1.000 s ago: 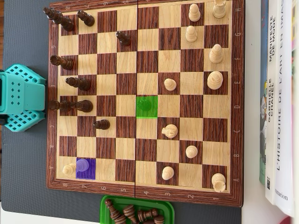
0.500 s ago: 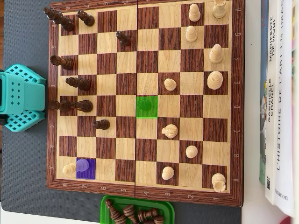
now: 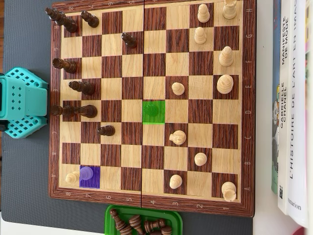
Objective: Play chess
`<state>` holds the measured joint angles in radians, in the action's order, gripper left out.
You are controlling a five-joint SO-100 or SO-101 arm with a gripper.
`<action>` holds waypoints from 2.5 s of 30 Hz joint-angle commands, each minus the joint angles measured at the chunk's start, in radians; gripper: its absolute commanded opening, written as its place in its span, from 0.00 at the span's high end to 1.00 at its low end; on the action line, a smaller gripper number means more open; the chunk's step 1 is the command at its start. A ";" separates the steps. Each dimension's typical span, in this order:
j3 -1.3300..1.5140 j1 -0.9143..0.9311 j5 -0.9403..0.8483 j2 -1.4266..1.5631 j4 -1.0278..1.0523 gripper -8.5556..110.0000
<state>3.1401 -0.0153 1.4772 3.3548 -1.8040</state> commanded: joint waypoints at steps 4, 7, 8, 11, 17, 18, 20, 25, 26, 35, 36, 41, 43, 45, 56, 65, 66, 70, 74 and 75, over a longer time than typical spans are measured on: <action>0.020 0.005 -0.003 -0.015 0.041 0.83; 0.014 -0.006 -0.032 -0.008 0.179 0.83; 0.002 -0.005 -0.035 -0.008 0.229 0.83; -0.087 0.011 -0.037 -0.015 0.376 0.83; -0.236 0.040 -0.089 -0.017 0.822 0.83; -0.261 0.038 -0.106 -0.017 0.917 0.83; -0.310 0.037 -0.144 -0.009 1.108 0.83; -0.433 0.040 -0.184 -0.015 1.491 0.83; -0.454 0.044 -0.184 -0.015 1.565 0.83; -0.492 0.075 -0.175 -0.060 2.166 0.83; -0.511 0.077 -0.175 -0.087 2.212 0.83; -0.664 0.084 -0.175 -0.284 2.434 0.83; -0.736 0.098 -0.173 -0.371 2.530 0.83; -0.815 0.104 -0.172 -0.459 2.623 0.83; -1.184 0.097 0.015 -0.969 3.068 0.83; -1.379 0.083 0.012 -1.327 3.120 0.83; -1.388 0.077 0.014 -1.355 3.120 0.83; -1.394 0.074 0.015 -1.434 3.117 0.83; -1.394 0.074 0.018 -1.483 3.120 0.83; -1.394 0.074 0.032 -1.493 3.122 0.83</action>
<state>1.7963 0.0583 1.4910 1.8653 1.3116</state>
